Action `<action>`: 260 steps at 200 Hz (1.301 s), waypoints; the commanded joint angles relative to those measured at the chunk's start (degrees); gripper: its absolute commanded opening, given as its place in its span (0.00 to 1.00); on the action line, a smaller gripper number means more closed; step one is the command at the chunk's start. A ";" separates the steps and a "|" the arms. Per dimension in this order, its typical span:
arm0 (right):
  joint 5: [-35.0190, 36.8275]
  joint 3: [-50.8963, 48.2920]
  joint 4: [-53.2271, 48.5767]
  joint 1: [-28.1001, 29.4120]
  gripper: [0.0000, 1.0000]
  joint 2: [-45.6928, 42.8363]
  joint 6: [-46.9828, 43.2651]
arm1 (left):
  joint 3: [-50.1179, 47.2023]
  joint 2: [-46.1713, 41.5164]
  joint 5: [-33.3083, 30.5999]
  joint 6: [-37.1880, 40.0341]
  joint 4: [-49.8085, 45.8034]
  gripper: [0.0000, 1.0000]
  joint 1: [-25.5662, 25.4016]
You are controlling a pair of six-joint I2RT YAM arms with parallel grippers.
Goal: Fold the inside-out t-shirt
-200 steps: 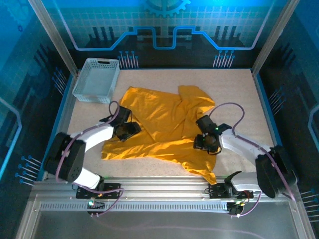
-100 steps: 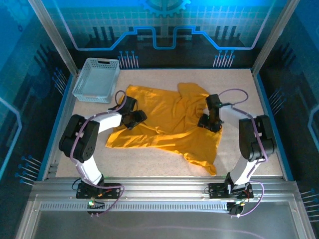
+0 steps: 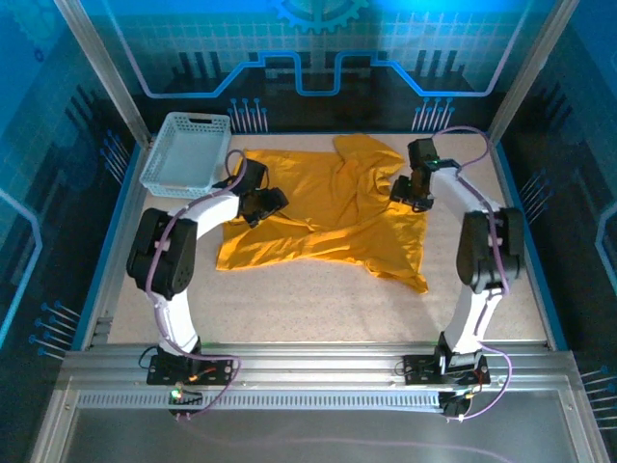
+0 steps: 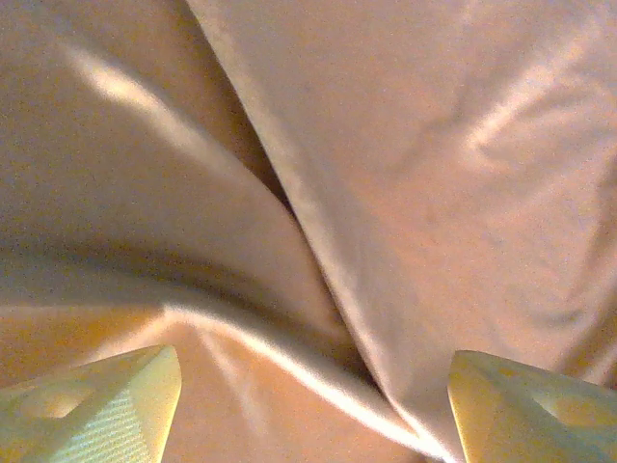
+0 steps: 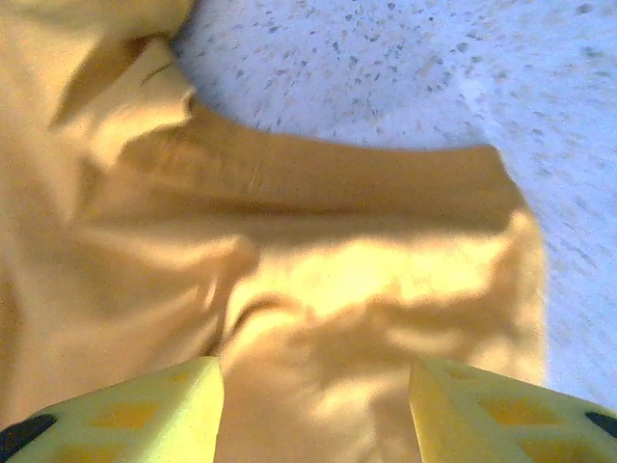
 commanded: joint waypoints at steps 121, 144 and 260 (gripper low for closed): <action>6.90 -34.42 -5.13 29.69 0.24 -22.33 5.12 | -23.14 -18.07 -1.70 1.38 2.34 0.71 -1.17; 11.98 -31.79 -4.17 28.91 0.24 -19.07 4.00 | -23.14 -18.27 -1.79 1.47 2.29 0.71 -1.08; 16.61 -25.01 -3.22 24.08 0.23 -11.25 0.10 | -24.23 -19.22 -2.27 1.56 2.11 0.71 -0.56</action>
